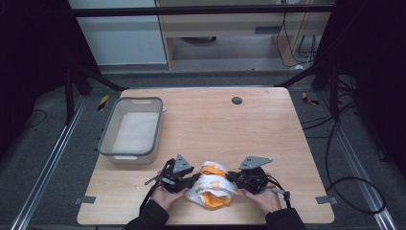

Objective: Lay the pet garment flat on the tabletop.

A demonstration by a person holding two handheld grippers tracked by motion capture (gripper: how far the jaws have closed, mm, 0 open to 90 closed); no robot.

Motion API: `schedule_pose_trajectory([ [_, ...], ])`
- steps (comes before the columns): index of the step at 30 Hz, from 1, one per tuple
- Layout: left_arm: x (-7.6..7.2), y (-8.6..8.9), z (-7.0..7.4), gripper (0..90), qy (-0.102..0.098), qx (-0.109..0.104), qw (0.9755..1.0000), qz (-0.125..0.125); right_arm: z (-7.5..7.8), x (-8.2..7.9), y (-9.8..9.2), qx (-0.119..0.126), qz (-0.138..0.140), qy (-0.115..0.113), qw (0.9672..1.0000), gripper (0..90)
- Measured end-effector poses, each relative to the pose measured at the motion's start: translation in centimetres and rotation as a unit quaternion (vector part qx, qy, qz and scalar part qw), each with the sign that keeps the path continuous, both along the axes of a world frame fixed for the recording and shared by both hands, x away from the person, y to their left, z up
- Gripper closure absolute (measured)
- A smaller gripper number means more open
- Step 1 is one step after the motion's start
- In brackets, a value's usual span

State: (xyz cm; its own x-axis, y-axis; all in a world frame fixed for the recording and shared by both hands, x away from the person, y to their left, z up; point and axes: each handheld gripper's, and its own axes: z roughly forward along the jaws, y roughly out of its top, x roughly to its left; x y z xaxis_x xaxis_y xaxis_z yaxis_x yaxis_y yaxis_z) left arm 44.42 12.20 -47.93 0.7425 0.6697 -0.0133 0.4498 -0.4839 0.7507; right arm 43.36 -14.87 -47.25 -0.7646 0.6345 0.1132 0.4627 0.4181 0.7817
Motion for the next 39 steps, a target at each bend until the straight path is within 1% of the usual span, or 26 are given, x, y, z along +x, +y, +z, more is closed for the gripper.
schedule_pose_trajectory([
  [2,0.0,-0.1,-0.1,61.3,0.001,0.0,1.0,-0.003,0.0,0.0,0.0,0.0,0.001,-0.001,1.0,85.2],
  [3,0.0,-0.2,-0.2,60.7,0.0,0.001,0.9999,-0.011,0.0,0.0,0.1,0.0,0.0,-0.002,1.0,85.3],
  [6,0.2,-0.4,-0.4,58.5,0.007,0.003,0.9998,-0.017,-0.1,0.0,0.1,-0.001,0.0,-0.004,1.0,85.7],
  [7,0.3,-0.5,-0.5,58.3,0.012,0.001,0.9997,-0.019,-0.1,0.1,0.1,0.0,0.0,-0.003,1.0,85.8],
  [8,0.3,-0.5,-0.5,58.4,0.012,0.001,0.9997,-0.019,-0.1,0.1,0.2,0.0,0.0,-0.003,1.0,86.0],
  [9,0.4,-0.6,-0.8,59.0,0.017,0.002,0.9997,-0.02,-0.1,0.1,0.2,0.0,-0.001,-0.004,1.0,86.1],
  [12,0.5,-0.9,-0.9,68.2,0.02,0.002,0.9994,-0.027,-0.2,0.1,0.3,-0.001,0.0,-0.003,1.0,86.3],
  [16,0.4,-1.2,-0.9,81.1,0.022,0.003,0.9993,-0.03,-0.2,0.1,0.3,0.001,0.001,-0.004,1.0,86.2],
  [17,0.4,-1.2,-0.9,84.4,0.026,0.005,0.9991,-0.033,-0.2,0.1,0.3,0.001,0.001,-0.004,1.0,86.2],
  [18,0.4,-1.2,-0.8,87.0,0.028,0.005,0.9991,-0.032,-0.2,0.1,0.3,0.001,0.0,-0.003,1.0,86.2],
  [20,0.4,-1.2,-0.8,88.5,0.029,0.004,0.9991,-0.031,-0.1,0.1,0.2,0.002,0.0,-0.004,1.0,86.2],
  [28,-0.1,-0.7,0.2,89.3,0.023,-0.002,0.9994,-0.025,0.4,0.0,-0.2,0.01,-0.008,-0.014,0.9998,86.3],
  [31,-0.6,-0.3,1.0,89.4,0.014,-0.008,0.9996,-0.022,0.8,-0.2,-0.5,0.017,-0.013,-0.024,0.9995,86.3],
  [32,-0.6,-0.3,1.0,89.5,0.014,-0.008,0.9996,-0.022,0.9,-0.2,-0.5,0.018,-0.014,-0.027,0.9994,86.4],
  [33,-0.8,-0.2,1.5,89.5,0.011,-0.013,0.9996,-0.022,1.0,-0.2,-0.6,0.02,-0.014,-0.031,0.9992,86.4],
  [35,-1.0,0.0,1.9,89.5,0.007,-0.017,0.9996,-0.021,1.3,-0.3,-0.7,0.023,-0.018,-0.038,0.9988,86.5],
  [37,-1.1,0.1,2.3,89.6,0.003,-0.022,0.9995,-0.021,1.5,-0.3,-0.8,0.029,-0.021,-0.043,0.9984,86.6],
  [38,-1.1,0.1,2.3,89.5,0.003,-0.022,0.9995,-0.021,1.5,-0.3,-0.8,0.029,-0.021,-0.043,0.9984,86.6],
  [39,-1.2,0.2,2.8,89.6,-0.002,-0.027,0.9994,-0.02,1.7,-0.3,-0.8,0.032,-0.022,-0.048,0.9981,86.6],
])
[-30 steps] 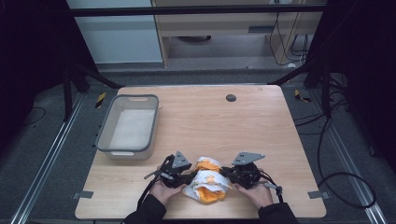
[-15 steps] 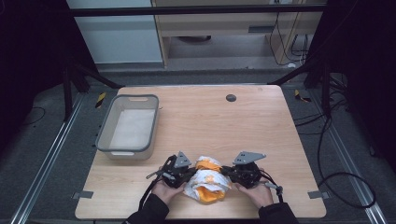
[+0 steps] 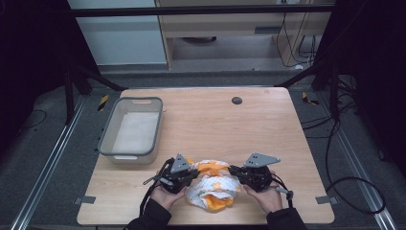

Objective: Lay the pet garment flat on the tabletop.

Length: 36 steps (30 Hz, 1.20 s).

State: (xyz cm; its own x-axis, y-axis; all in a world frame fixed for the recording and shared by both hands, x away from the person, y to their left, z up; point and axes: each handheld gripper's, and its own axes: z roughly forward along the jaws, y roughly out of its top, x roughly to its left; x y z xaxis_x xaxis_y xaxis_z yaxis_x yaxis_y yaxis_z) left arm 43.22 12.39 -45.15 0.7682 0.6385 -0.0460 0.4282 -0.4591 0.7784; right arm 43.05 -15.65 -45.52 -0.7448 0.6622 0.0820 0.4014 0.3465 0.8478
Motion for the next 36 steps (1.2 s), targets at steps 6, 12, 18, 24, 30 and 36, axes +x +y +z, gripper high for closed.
schedule_pose_trajectory([
  [6,-0.2,0.1,1.2,89.6,-0.012,-0.008,0.9999,0.003,0.7,0.0,0.0,0.011,-0.002,-0.01,0.9999,86.6],
  [12,-0.3,0.0,2.3,89.6,-0.026,-0.016,0.9995,0.012,1.6,0.1,0.2,0.022,-0.008,-0.022,0.9995,86.6],
  [18,-0.2,0.3,4.0,89.6,-0.047,-0.035,0.998,0.023,2.8,0.4,0.4,0.034,-0.017,-0.04,0.9985,86.6],
  [24,0.2,0.0,5.2,89.6,-0.072,-0.049,0.9954,0.04,3.7,0.7,0.8,0.055,-0.049,-0.066,0.9951,86.5],
  [30,1.4,-0.4,6.0,89.6,-0.088,-0.074,0.9916,0.059,4.6,1.7,1.1,0.072,-0.082,-0.091,0.9898,86.5],
  [36,3.5,-0.9,6.8,89.6,-0.112,-0.079,0.9867,0.087,5.3,3.8,1.5,0.085,-0.118,-0.111,0.9831,86.4],
])
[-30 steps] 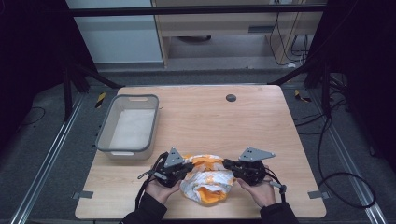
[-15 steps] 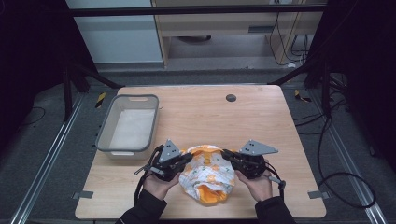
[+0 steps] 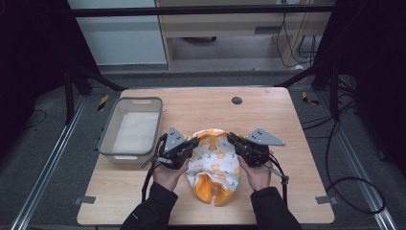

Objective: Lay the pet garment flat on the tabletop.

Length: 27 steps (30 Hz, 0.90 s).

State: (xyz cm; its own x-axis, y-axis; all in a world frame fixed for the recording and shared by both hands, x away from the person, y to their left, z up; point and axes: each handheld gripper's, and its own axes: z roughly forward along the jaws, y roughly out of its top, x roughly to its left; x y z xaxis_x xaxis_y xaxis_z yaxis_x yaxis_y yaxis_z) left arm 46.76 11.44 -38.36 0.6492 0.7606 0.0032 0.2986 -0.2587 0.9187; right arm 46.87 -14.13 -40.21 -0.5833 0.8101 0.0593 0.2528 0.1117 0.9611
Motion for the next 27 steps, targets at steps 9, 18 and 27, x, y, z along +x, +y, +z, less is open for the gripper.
schedule_pose_trajectory([
  [9,6.4,-2.5,-0.4,87.9,-0.003,-0.014,0.9968,0.078,-0.8,6.6,1.5,-0.025,-0.115,-0.01,0.993,73.9],
  [18,6.7,-0.8,-0.3,59.6,-0.004,-0.026,0.9941,0.106,0.3,7.2,-0.8,-0.061,-0.14,-0.004,0.9883,60.0],
  [27,4.6,1.6,1.0,52.2,0.003,-0.018,0.997,0.075,1.9,4.3,-2.4,-0.061,-0.095,-0.004,0.9936,57.7],
])
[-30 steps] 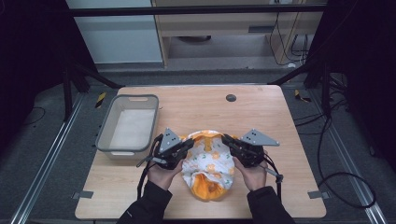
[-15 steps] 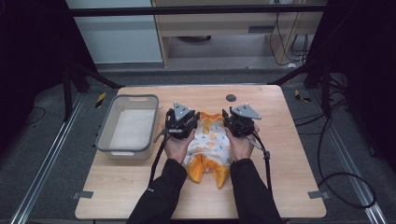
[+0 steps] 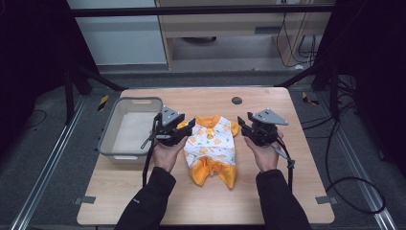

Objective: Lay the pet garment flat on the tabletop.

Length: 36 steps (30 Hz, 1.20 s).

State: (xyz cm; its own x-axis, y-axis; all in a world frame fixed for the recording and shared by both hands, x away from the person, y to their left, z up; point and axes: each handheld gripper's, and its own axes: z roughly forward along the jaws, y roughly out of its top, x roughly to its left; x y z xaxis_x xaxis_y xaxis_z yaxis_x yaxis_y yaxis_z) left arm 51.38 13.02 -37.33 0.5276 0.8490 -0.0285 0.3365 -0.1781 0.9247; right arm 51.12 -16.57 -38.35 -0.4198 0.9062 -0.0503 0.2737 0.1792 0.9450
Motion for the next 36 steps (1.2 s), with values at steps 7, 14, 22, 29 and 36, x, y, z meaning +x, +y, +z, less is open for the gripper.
schedule_pose_trajectory([
  [7,-2.4,1.4,0.1,48.8,-0.002,0.024,0.9994,-0.026,0.4,-2.4,-0.9,-0.001,0.033,0.021,0.9992,55.6],
  [14,-4.2,2.5,0.0,47.0,0.002,0.024,0.9989,-0.041,0.1,-4.1,-1.3,-0.004,0.051,0.025,0.9984,54.0],
  [22,-6.0,3.2,-1.7,46.6,0.008,0.031,0.9985,-0.044,-1.2,-6.3,-2.2,0.0,0.066,0.039,0.997,51.3],
  [29,-7.3,3.9,-3.6,47.0,0.024,0.035,0.9981,-0.044,-2.5,-7.6,-2.9,-0.004,0.072,0.051,0.9961,51.7],
  [36,-8.6,4.1,-5.0,47.9,0.039,0.046,0.9972,-0.045,-3.8,-8.8,-3.3,0.004,0.08,0.066,0.9946,53.7],
])
